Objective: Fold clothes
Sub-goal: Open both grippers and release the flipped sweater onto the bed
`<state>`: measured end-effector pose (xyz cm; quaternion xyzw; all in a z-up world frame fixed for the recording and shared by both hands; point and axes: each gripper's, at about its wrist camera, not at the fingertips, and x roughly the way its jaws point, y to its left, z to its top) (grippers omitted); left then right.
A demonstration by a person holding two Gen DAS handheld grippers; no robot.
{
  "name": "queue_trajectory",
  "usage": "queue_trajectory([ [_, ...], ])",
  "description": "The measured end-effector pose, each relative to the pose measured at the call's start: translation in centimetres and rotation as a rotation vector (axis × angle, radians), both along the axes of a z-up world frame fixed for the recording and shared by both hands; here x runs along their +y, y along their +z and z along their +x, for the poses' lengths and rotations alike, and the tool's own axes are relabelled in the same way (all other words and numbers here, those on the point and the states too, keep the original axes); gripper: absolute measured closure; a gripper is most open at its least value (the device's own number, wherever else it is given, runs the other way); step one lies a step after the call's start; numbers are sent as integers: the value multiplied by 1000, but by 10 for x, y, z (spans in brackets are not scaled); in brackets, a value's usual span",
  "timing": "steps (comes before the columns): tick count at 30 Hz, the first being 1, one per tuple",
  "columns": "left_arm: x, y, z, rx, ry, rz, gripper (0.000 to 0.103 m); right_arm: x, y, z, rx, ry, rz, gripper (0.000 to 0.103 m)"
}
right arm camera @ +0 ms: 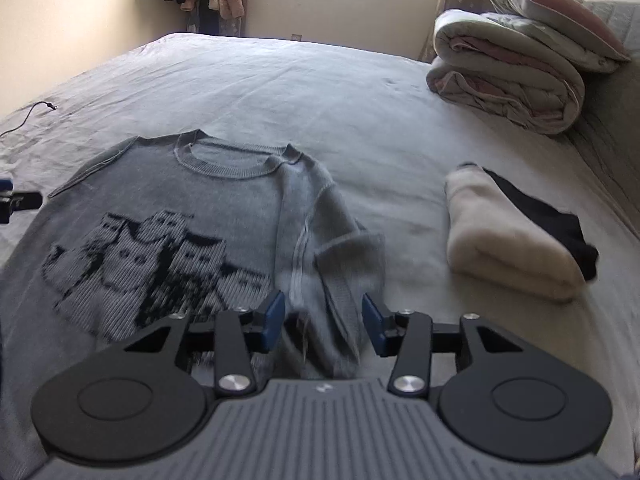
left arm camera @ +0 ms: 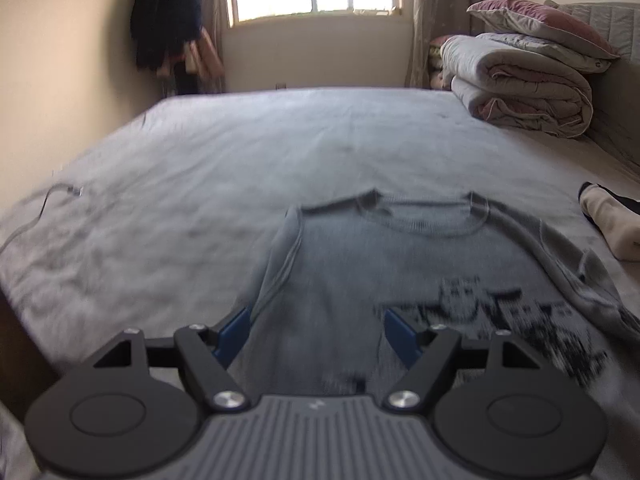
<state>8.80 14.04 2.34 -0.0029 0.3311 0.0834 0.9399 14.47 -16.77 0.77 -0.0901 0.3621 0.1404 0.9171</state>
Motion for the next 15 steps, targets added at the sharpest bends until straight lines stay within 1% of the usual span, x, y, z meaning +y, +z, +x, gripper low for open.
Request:
queue_trajectory([
  [4, 16, -6, -33, 62, 10, -66, 28, -15, -4, -25, 40, -33, 33, 55],
  [9, 31, -13, -68, 135, 7, -128, 28, -37, -13, -50, 101, -81, 58, 55],
  [15, 41, -25, -105, 212, -8, -257, 29, -58, -24, -84, 179, -121, 93, 55],
])
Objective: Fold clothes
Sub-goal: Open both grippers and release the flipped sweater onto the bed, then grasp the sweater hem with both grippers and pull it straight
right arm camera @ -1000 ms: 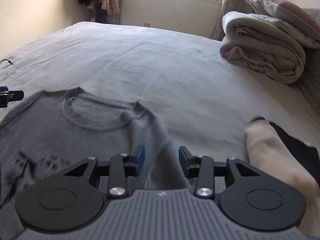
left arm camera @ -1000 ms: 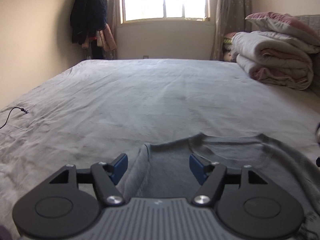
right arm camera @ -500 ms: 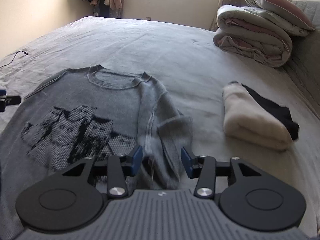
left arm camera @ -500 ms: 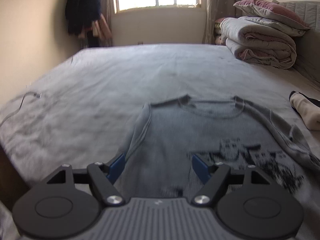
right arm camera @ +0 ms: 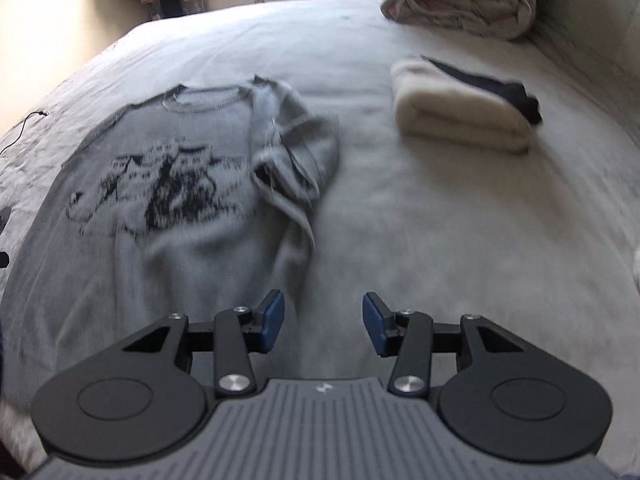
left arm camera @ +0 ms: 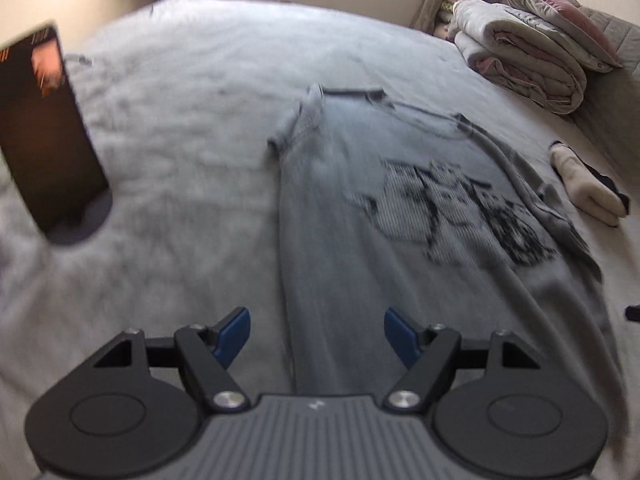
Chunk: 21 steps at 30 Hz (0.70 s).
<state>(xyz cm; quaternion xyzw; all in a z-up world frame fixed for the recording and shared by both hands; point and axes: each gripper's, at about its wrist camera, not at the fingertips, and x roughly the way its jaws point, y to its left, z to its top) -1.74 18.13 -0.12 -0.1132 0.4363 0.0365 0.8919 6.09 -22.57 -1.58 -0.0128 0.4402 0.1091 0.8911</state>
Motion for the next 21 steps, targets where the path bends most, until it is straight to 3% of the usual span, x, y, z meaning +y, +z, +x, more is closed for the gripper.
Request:
queue_trajectory([
  [6, 1, -14, -31, 79, -15, -120, 40, -14, -16, -33, 92, 5, 13, 55],
  [11, 6, -26, -56, 135, 6, -244, 48, -27, -26, -57, 165, -6, 84, 56],
  [16, 11, -35, -77, 138, 29, -337, 53, -37, -29, -76, 199, -19, 170, 62],
  [21, 1, -39, -90, 125, 17, -336, 56, -44, -33, -91, 206, -64, 259, 63],
])
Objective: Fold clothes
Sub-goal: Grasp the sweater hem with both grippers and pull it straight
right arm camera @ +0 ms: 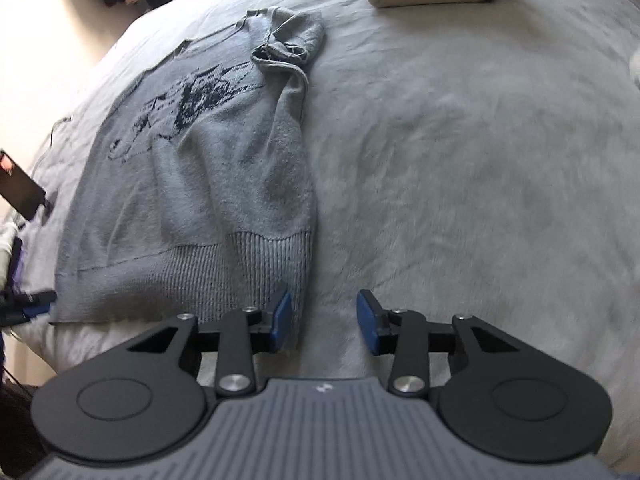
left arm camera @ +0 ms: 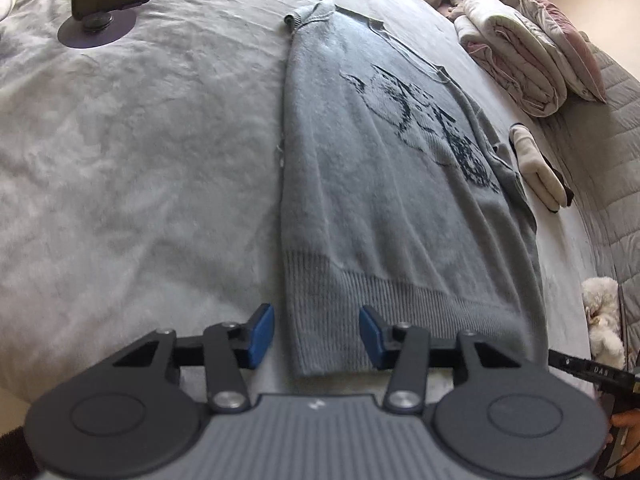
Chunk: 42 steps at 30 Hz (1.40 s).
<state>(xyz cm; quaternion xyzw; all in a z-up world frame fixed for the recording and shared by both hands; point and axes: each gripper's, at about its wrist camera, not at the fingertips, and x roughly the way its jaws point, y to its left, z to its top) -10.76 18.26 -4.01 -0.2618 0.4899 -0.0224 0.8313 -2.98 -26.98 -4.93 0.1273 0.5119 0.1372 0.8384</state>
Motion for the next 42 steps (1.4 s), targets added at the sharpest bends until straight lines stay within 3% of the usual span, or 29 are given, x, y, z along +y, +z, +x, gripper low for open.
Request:
queue_trajectory([
  [3, -11, 0, -3, -3, -10, 8, 66, 2, -4, -4, 1, -36, 56, 64],
  [5, -15, -1, -4, -1, -5, 27, 95, 5, -5, -7, -3, -49, 83, 78],
  [6, -14, -1, -5, -2, 8, 19, 95, 5, -6, -7, -1, -58, 94, 102],
  [9, -11, 10, -14, -32, 38, 3, 96, 6, 4, -11, -28, -77, 81, 100],
  [13, -1, 49, -34, -151, 50, 33, 97, 2, 33, -23, -110, -63, 25, 100],
  [16, 6, 65, -43, -173, 48, 45, 97, -1, 48, -27, -138, -48, 24, 101],
  [20, 10, 57, -46, -132, 55, 68, 97, 6, 47, -28, -132, -22, -5, 101],
  [27, -1, 9, -40, -29, 31, 147, 97, 27, -6, -20, -50, 16, -139, 101],
  [33, -9, 17, -44, -79, -1, 231, 93, 26, 1, -26, -119, 38, -138, 94],
  [34, -10, 21, -45, -90, -2, 244, 88, 27, 6, -29, -141, 48, -147, 88],
  [37, -17, 36, -51, -155, -13, 284, 65, 30, 17, -38, -199, 86, -157, 88],
  [41, -36, 47, -46, -241, -67, 341, 56, 42, 26, -36, -256, 120, -154, 85],
  [42, -41, 49, -43, -261, -84, 352, 55, 46, 26, -35, -269, 130, -152, 77],
])
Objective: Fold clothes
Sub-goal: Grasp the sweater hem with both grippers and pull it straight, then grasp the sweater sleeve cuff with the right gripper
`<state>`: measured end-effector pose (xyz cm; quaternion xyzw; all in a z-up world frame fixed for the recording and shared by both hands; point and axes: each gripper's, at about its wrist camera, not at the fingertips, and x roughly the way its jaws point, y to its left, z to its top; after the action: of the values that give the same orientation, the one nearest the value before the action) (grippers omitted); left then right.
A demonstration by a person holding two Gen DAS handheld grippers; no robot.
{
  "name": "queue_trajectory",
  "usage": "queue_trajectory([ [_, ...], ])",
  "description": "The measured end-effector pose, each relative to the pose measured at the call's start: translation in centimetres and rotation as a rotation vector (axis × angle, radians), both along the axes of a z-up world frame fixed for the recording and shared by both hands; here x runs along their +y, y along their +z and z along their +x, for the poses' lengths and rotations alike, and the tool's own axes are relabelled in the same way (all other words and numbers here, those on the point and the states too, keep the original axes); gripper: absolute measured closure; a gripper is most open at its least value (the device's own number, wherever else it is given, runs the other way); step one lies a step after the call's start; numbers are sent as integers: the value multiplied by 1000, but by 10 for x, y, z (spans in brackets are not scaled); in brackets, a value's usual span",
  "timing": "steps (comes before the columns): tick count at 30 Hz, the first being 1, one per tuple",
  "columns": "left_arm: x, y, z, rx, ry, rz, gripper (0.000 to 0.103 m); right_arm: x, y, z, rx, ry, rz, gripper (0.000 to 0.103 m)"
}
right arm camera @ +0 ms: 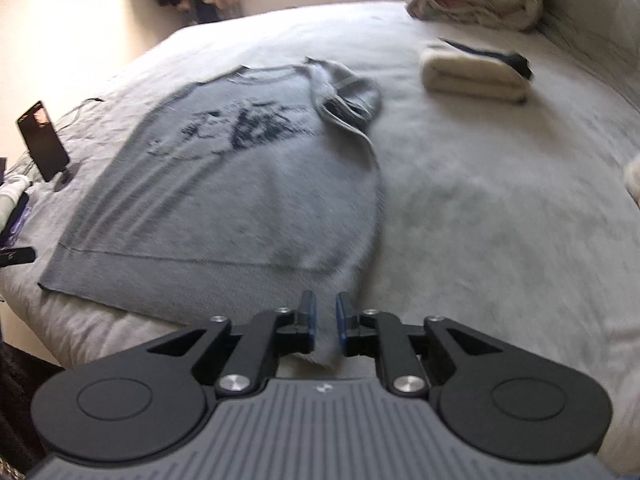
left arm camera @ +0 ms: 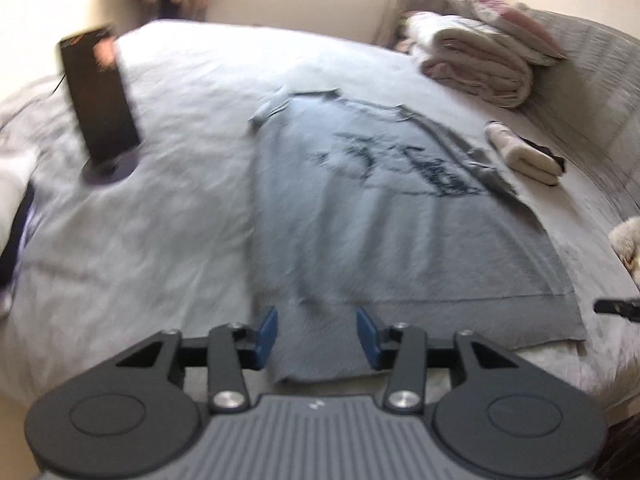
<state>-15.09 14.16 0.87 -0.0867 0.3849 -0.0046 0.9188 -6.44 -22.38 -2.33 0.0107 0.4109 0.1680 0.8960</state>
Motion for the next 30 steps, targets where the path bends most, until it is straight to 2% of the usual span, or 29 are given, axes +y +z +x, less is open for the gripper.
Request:
queue_trajectory([
  [1, -7, 0, 5, -12, -27, 0, 55, 6, 0, 3, -16, 12, 0, 66],
  [2, -14, -1, 10, -23, -54, 0, 55, 12, -2, 7, -34, 27, -5, 64],
  [4, -28, -2, 20, -46, -107, 0, 55, 22, -6, 13, -56, 60, -25, 64],
  [10, -64, -9, 62, -57, -210, 12, 55, 41, -12, 54, -26, 84, -38, 64],
  [16, -90, -23, 108, -79, -249, 15, 54, 23, 0, 107, -23, 12, 10, 64],
  [21, -109, -40, 147, -94, -267, -4, 53, -1, 7, 157, -61, -41, 43, 64],
  [24, -117, -57, 163, -107, -268, -26, 50, -6, 3, 188, -92, -34, 47, 64],
  [26, -121, -71, 167, -124, -270, -28, 43, -6, -3, 206, -102, -21, 61, 64],
  [28, -130, -79, 159, -187, -314, 16, 33, -6, -9, 224, -113, -6, 78, 64],
  [30, -138, -80, 156, -199, -330, 65, 30, -4, -16, 239, -123, 14, 107, 64],
])
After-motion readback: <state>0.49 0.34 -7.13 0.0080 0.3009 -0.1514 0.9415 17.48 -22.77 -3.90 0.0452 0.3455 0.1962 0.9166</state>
